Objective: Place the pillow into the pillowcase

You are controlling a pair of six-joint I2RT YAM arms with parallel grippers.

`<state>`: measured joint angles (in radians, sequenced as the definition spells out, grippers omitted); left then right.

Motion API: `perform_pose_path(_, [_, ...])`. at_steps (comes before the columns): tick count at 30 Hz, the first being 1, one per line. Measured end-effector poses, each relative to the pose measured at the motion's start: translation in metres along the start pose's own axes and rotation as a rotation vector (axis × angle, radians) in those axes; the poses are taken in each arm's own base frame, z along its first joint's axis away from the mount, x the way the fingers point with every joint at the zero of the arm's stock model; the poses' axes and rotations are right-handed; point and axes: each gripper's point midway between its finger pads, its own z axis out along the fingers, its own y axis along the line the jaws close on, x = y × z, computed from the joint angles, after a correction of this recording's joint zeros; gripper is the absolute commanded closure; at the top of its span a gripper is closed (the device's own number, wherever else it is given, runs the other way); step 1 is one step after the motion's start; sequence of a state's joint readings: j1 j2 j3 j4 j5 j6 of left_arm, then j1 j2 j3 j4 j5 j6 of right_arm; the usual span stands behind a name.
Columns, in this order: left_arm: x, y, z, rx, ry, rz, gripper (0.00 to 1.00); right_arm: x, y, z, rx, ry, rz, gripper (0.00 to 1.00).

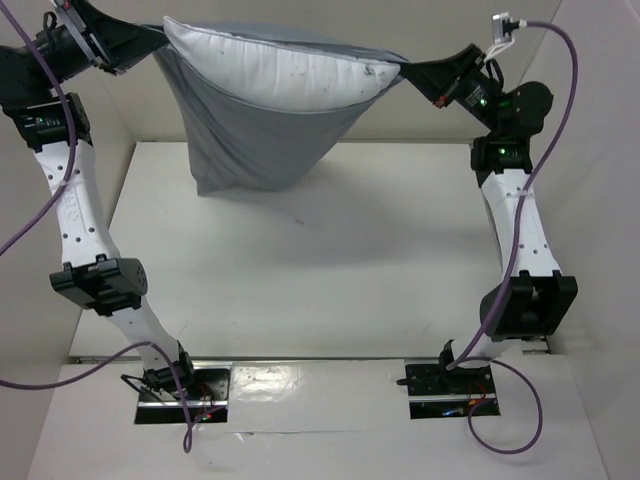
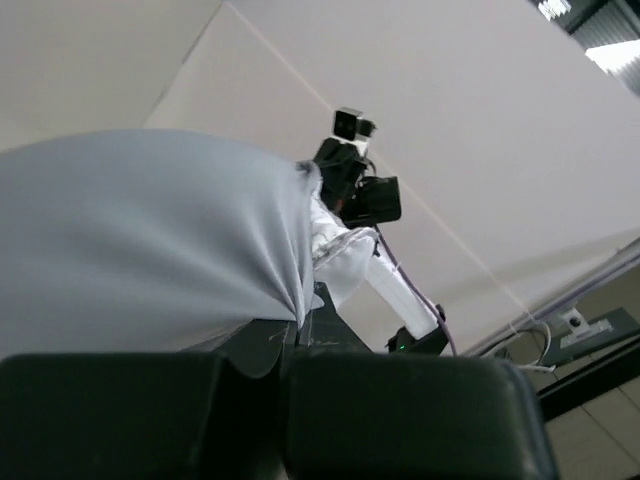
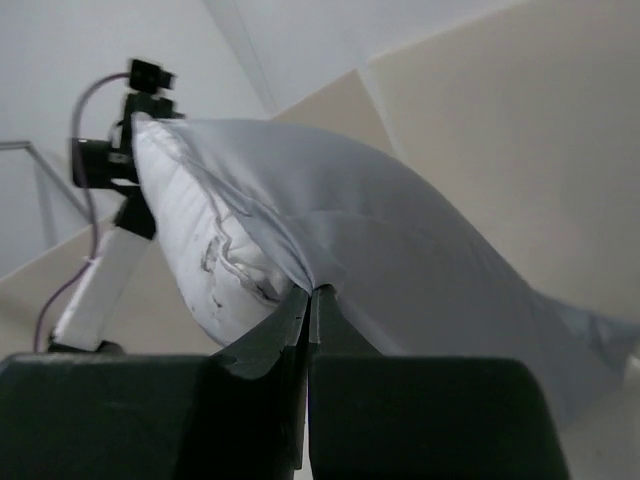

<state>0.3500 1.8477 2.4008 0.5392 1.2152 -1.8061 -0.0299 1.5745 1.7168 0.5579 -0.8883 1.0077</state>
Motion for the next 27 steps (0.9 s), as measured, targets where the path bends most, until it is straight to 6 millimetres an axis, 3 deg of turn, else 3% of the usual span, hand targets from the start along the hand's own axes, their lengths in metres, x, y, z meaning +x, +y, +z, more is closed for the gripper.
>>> perform_pose_path(1, [0.006, -0.004, 0.002, 0.004, 0.013, -0.001, 0.67, 0.011, -0.008, -0.006, 0.027, 0.001, 0.017, 1.0])
perform_pose_path(2, [0.016, -0.009, 0.007, 0.017, 0.031, 0.01, 0.44, 0.023, -0.016, -0.015, 0.059, 0.009, 0.037, 1.0])
perform_pose_path(4, [0.032, -0.022, 0.016, 0.043, 0.028, 0.011, 0.0, 0.045, -0.047, -0.042, 0.184, 0.013, 0.082, 0.65])
perform_pose_path(5, [0.042, -0.03, 0.02, 0.054, 0.04, 0.023, 0.0, 0.053, -0.066, -0.058, 0.255, 0.011, 0.098, 0.45])
perform_pose_path(6, [0.054, -0.04, 0.024, 0.067, 0.056, 0.037, 0.0, 0.061, -0.087, -0.077, 0.332, 0.016, 0.119, 0.32])
perform_pose_path(8, [0.071, -0.059, 0.027, 0.095, 0.092, 0.089, 0.0, 0.077, -0.126, -0.111, 0.486, 0.041, 0.156, 0.19])
perform_pose_path(11, [0.089, -0.073, 0.025, 0.121, 0.126, 0.163, 0.01, 0.113, -0.154, -0.142, 0.642, 0.132, 0.236, 0.18])
perform_pose_path(13, [0.095, -0.072, 0.027, 0.131, 0.14, 0.195, 0.15, 0.134, -0.164, -0.158, 0.733, 0.193, 0.261, 0.18])
perform_pose_path(16, [0.105, -0.055, 0.038, 0.129, 0.177, 0.18, 0.4, 0.168, -0.174, -0.192, 0.902, 0.28, 0.301, 0.31])
perform_pose_path(18, [0.117, -0.035, 0.048, 0.118, 0.211, 0.145, 0.48, 0.189, -0.172, -0.219, 1.011, 0.33, 0.331, 0.35])
perform_pose_path(20, [0.137, -0.006, 0.06, 0.093, 0.257, 0.072, 0.48, 0.209, -0.166, -0.246, 1.111, 0.382, 0.367, 0.35])
perform_pose_path(22, [0.166, 0.025, 0.072, 0.052, 0.312, -0.022, 0.48, 0.224, -0.157, -0.269, 1.186, 0.415, 0.399, 0.45])
perform_pose_path(26, [0.239, 0.084, 0.097, -0.117, 0.44, -0.19, 0.5, 0.252, -0.139, -0.306, 1.311, 0.444, 0.473, 0.78])
perform_pose_path(27, [0.26, 0.09, 0.106, -0.144, 0.483, -0.196, 0.5, 0.258, -0.135, -0.313, 1.334, 0.446, 0.491, 0.81])
